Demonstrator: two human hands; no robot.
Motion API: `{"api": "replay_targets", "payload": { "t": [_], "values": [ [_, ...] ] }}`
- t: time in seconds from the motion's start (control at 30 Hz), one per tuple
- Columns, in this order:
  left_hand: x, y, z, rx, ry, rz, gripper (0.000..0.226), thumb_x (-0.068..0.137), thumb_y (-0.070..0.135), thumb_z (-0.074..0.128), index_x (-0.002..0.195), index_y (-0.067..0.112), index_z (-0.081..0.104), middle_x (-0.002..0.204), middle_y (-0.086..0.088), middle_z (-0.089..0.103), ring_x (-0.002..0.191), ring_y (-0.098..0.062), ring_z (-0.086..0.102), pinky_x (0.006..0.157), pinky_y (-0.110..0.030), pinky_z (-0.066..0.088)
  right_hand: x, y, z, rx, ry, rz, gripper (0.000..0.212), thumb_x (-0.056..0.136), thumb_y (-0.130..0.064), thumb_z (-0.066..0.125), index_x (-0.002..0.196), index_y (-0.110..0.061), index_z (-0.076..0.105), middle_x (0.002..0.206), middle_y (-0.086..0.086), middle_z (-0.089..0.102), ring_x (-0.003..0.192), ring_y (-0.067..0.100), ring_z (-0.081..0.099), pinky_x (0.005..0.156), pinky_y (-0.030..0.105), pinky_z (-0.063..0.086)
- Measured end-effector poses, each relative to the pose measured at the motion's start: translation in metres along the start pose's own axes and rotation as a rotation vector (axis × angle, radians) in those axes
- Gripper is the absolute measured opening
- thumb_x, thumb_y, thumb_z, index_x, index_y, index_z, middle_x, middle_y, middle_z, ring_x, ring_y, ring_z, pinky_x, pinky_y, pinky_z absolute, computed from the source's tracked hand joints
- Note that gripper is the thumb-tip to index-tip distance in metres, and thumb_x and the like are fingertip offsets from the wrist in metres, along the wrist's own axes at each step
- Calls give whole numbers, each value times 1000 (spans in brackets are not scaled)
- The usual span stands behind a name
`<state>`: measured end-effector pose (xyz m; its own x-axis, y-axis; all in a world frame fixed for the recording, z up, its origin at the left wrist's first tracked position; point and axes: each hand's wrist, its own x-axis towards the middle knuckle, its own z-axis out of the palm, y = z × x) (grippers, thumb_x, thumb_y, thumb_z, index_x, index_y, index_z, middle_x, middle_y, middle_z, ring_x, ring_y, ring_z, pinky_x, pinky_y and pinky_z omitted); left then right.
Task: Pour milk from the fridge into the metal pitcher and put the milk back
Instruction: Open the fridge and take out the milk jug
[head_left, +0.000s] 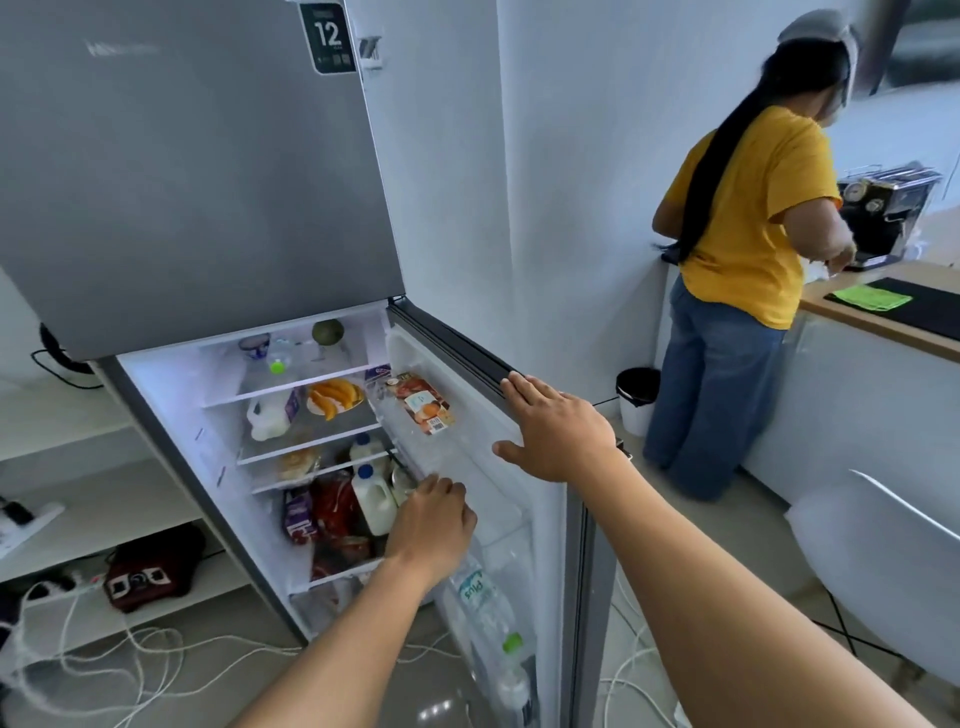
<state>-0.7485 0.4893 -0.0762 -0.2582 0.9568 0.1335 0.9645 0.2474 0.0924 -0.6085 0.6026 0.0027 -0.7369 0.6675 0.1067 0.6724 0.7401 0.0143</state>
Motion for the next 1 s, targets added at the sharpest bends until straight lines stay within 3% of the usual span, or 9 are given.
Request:
{"api": "replay_targets", "payload": {
  "t": [0.07, 0.13, 0.2, 0.3, 0.4, 0.53, 0.7, 0.87, 1.0],
  "values": [
    [-7, -1, 8, -70, 56, 21, 32, 102, 24, 32, 114, 8, 57, 121, -10, 58, 127, -25, 45, 105, -32, 35, 2, -1, -1, 47, 20, 35, 75, 94, -59, 37, 153, -18, 12, 161, -2, 12, 144, 20, 24, 110, 41, 34],
    [-13, -8, 19, -225, 111, 25, 32, 102, 26, 33, 121, 9, 53, 132, -9, 53, 136, -23, 38, 111, -30, 31, 6, -3, -4, 142, 117, 100, 59, 96, -52, 39, 143, -18, 35, 150, 2, 37, 130, 26, 43, 101, 42, 37],
    [-17, -20, 30, -382, 139, -23, 41, 101, 36, 37, 135, 14, 42, 147, -5, 39, 140, -21, 34, 109, -32, 34, 11, -11, -7, 215, 315, 166, 41, 96, -42, 41, 125, -15, 54, 130, 5, 54, 117, 28, 50, 94, 40, 37],
    [-24, -43, 48, -403, 152, -112, 67, 96, 57, 31, 149, 18, 20, 161, -3, 13, 149, -19, 13, 118, -38, 19, 17, -37, -9, 430, 515, 159, 27, 96, -31, 45, 107, -16, 64, 111, 4, 65, 101, 27, 58, 82, 35, 44],
    [-33, -72, 69, -398, 92, -246, 75, 92, 61, 29, 150, 14, 18, 159, -8, 18, 145, -23, 23, 116, -38, 23, 29, -85, 3, 730, 402, 79, 25, 95, -32, 46, 98, -18, 66, 90, 1, 71, 78, 23, 65, 69, 39, 54],
    [-41, -117, 105, -395, -27, -346, 63, 89, 39, 58, 142, 19, 30, 143, -5, 42, 127, -25, 48, 106, -41, 41, 50, -163, 47, 1040, 155, 61, 26, 95, -30, 48, 94, -15, 69, 79, 2, 71, 69, 17, 66, 67, 40, 56],
    [-42, -176, 165, -507, -208, -429, 63, 82, 35, 65, 136, 30, 32, 133, 1, 55, 111, -20, 61, 90, -43, 52, 74, -207, 136, 970, -105, 177, 21, 95, -28, 48, 106, -21, 65, 87, -3, 68, 74, 11, 62, 66, 28, 50],
    [-42, -218, 225, -559, -404, -472, 59, 93, 34, 54, 146, 23, 30, 150, -2, 40, 134, -23, 44, 104, -36, 40, 87, -190, 233, 653, -264, 287, 32, 95, -29, 47, 127, -23, 51, 130, 0, 53, 118, 19, 51, 97, 35, 45],
    [-33, -232, 274, -629, -537, -434, 60, 94, 33, 52, 147, 18, 28, 150, -4, 40, 133, -24, 45, 105, -35, 40, 99, -167, 281, 345, -282, 237, 41, 94, -27, 50, 134, -20, 46, 138, 5, 47, 125, 23, 46, 100, 36, 44]
  ]
}}
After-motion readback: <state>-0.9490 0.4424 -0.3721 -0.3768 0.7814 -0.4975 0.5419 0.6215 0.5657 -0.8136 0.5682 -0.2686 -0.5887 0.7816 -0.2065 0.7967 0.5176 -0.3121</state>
